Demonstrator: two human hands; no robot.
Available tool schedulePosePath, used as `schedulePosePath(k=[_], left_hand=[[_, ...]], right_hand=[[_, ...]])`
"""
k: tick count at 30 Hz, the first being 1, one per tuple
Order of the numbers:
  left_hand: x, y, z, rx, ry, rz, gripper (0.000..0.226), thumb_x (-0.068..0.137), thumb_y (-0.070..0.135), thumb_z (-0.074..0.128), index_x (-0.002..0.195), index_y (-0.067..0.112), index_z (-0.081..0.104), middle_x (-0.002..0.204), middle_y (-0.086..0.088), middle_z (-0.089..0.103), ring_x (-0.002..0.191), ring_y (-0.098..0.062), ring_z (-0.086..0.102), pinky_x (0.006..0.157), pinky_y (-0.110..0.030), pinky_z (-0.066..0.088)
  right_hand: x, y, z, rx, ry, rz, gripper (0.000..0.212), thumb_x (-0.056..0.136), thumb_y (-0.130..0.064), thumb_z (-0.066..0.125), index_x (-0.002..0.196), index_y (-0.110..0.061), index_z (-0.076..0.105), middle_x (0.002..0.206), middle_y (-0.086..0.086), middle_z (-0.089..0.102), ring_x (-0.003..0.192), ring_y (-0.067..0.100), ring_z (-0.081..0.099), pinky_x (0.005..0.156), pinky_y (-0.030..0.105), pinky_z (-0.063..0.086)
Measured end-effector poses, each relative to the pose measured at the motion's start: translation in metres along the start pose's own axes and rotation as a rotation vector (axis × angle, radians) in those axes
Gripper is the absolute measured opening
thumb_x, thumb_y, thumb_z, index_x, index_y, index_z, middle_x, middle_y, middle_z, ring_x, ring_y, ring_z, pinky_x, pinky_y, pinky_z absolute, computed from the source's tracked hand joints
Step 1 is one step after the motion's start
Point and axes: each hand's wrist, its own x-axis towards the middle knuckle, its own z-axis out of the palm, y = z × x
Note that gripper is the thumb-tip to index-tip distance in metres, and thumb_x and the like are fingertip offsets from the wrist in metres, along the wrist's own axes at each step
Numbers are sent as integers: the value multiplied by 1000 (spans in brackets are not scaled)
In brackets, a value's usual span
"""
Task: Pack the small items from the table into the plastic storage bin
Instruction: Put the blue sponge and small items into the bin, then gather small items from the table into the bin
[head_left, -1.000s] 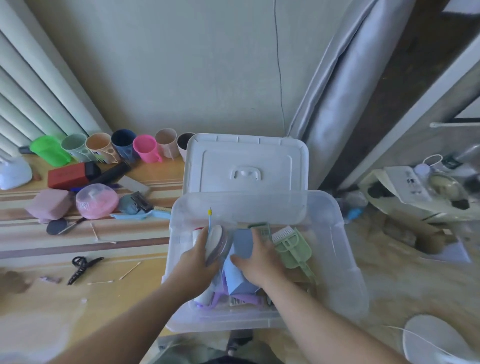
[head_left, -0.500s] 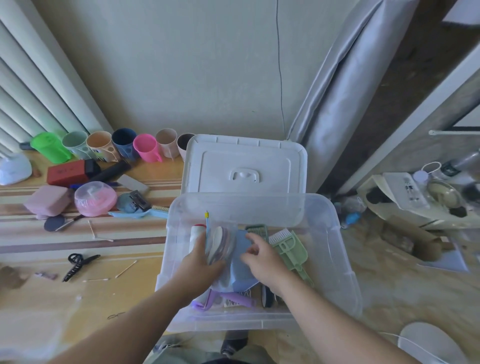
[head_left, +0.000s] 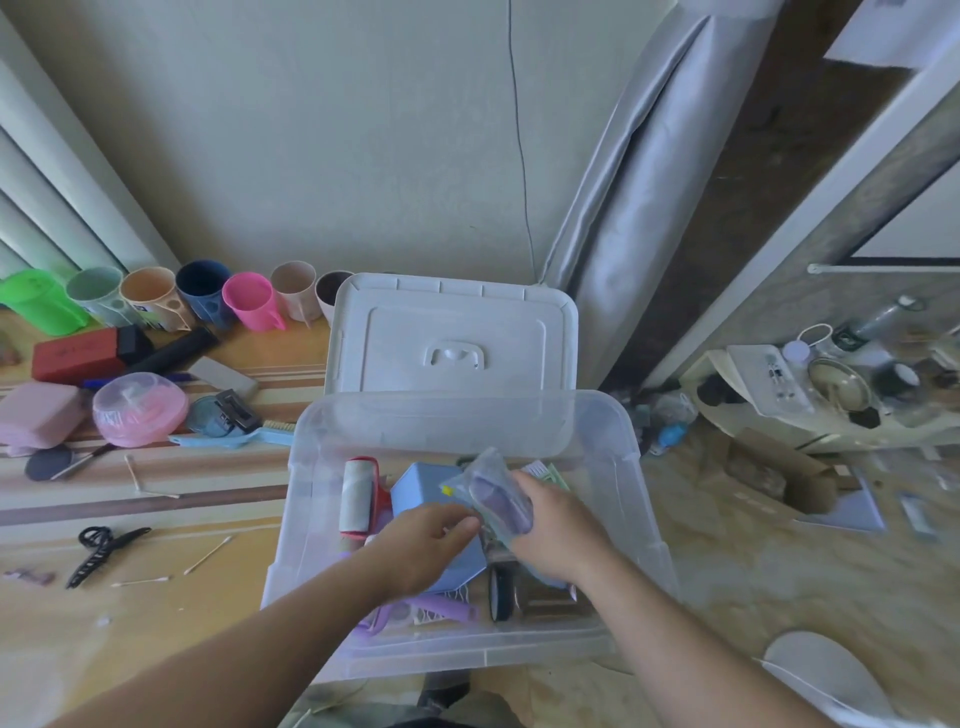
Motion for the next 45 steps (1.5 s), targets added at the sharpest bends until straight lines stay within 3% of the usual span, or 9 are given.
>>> schedulePosePath(k=[5,10,13,17,24,30,34,37,45], left_hand=[[-4,-22,1,529,131,123,50,94,48,49,143,42,49,155,0,36,141,-29,34,115,-41,35],[-2,-34,11,745,18,122,75,93,50,54,157,47,15,170,-6,-5,155,-32,0,125,-46,14],[3,-44,14,767,43,134,74,85,56,58,153,47,29,168,-11,14,153,-40,15,122,-51,22],[8,-58,19,771,83,180,73,73,72,53,141,47,44,156,-8,40,142,-42,36,112,-57,40],[10,-45,-9,483,252,198,80,82,73,52,153,40,34,148,4,38,140,-25,30,117,-42,31],[-20,-61,-91,288,614,255,72,82,58,69,145,31,48,138,-1,49,127,-26,47,109,-42,40],[-62,-127,-149,215,764,70,63,83,58,62,140,33,51,138,5,49,130,-21,44,112,-41,34],[-97,-198,-170,187,819,-97,65,80,59,62,140,35,50,139,5,47,131,-24,43,114,-46,33],[-207,-370,-199,127,724,-507,74,72,60,63,142,46,43,146,3,38,139,-29,30,115,-49,33]], right_hand=[[36,36,0,-209,106,117,64,92,-21,62,147,-44,38,130,-2,58,111,30,62,79,40,53],[56,58,14,-264,36,137,26,95,-23,63,117,-28,48,110,2,62,89,26,60,77,41,57],[55,62,15,-237,23,78,28,94,-30,67,114,-26,49,110,-1,59,92,25,57,76,38,52],[44,59,17,-107,33,-26,64,82,-47,71,139,-37,44,133,-10,50,123,21,53,94,42,51],[35,10,22,-73,181,-236,75,86,-45,71,153,-25,43,149,-6,47,135,19,43,114,40,38],[53,-92,33,9,298,-443,66,83,-55,60,140,-21,59,120,1,57,113,28,54,101,42,47],[71,-182,58,0,281,-596,60,82,-46,61,136,-22,60,113,2,57,107,31,56,96,46,50],[80,-239,92,-23,228,-676,62,81,-47,64,139,-25,58,119,-1,55,113,27,53,100,38,46],[107,-362,222,-216,-120,-628,66,92,-43,66,153,-31,45,141,-5,43,133,20,36,111,38,39]])
